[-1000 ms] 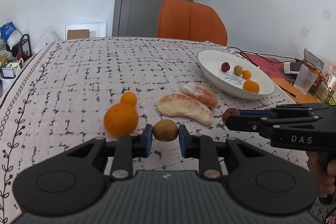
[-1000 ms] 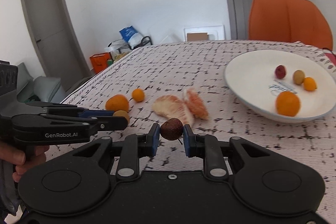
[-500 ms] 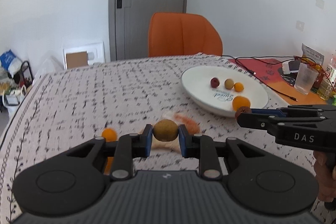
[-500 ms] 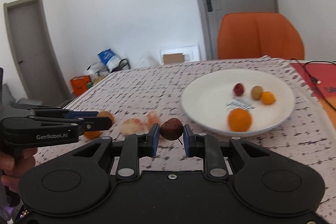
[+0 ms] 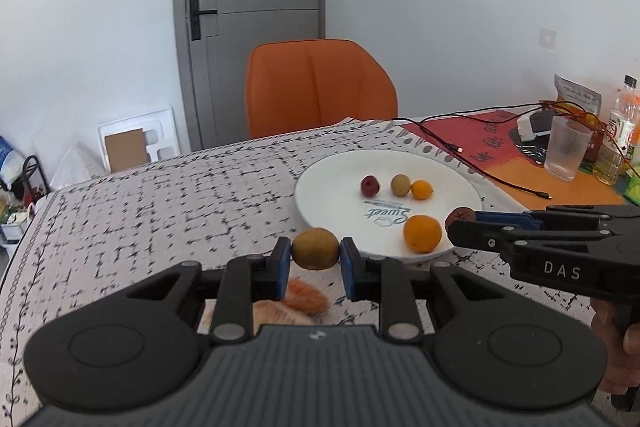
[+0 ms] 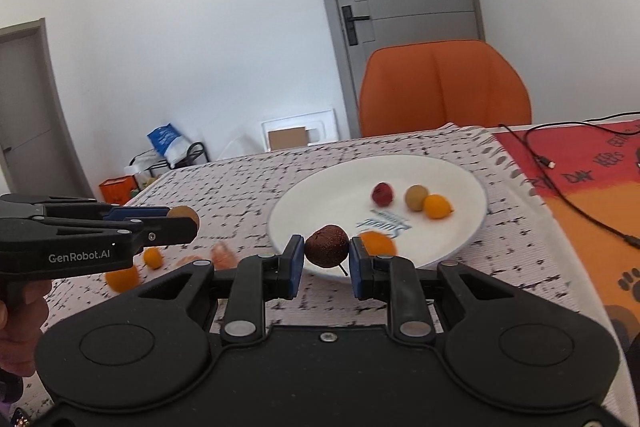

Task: Organize fruits
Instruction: 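Carry the kiwi and lychee over the white bowl and open both grippers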

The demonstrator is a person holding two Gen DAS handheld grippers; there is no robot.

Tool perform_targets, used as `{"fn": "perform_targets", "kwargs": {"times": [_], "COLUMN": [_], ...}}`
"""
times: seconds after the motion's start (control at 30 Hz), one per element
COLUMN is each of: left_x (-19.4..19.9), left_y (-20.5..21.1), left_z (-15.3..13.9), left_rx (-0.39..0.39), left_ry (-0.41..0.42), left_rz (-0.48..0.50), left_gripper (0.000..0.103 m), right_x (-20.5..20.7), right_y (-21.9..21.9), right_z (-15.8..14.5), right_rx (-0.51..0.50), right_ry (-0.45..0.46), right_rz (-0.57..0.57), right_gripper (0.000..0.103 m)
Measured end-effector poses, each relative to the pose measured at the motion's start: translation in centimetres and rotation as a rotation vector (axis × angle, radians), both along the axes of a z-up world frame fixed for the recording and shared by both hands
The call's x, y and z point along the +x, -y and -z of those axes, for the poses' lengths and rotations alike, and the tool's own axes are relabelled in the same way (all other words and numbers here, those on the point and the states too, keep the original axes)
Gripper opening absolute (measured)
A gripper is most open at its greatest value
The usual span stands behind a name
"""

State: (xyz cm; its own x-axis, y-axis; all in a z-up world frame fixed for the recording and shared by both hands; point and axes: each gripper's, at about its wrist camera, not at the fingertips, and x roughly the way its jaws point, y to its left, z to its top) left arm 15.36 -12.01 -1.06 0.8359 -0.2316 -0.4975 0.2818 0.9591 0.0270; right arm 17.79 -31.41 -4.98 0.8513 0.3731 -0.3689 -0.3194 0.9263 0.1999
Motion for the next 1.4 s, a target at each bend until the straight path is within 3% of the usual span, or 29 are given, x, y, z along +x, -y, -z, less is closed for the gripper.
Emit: {"fn": "perform_targets", "kwargs": {"times": [0.73, 1.03, 1.17, 1.33, 1.4], "left_x": [4.2, 5.5, 5.4, 4.9, 4.5], "left_y": [3.1, 4.4, 4.4, 3.7, 3.2], "left_z": [0.5, 0.5, 0.3, 0.2, 0.1], "left_rx": [0.04, 0.038, 0.037, 0.04, 0.041], "left_ry": [-0.019, -0.029, -0.033, -0.018, -0.009], "left_rz": [0.058, 0.074, 0.079, 0.045, 0.028], "left_gripper": [0.025, 0.026, 0.03, 0.059, 0.066], "right_x": [2.8, 2.7, 2.3, 2.0, 1.8], "right_y": [2.2, 2.7, 2.8, 2.7, 2.5], "right_z": [0.8, 0.8, 1.0, 1.1, 1.0], "right_rx": [-0.001, 0.023, 0.026, 0.025, 0.023], "right_ry": [0.021, 0.012, 0.003, 0.002, 0.007], "right_rz": [0.091, 0.087, 0.081, 0.086, 0.085], "right_gripper": [0.023, 0.03, 0.039, 0.059, 0.064]}}
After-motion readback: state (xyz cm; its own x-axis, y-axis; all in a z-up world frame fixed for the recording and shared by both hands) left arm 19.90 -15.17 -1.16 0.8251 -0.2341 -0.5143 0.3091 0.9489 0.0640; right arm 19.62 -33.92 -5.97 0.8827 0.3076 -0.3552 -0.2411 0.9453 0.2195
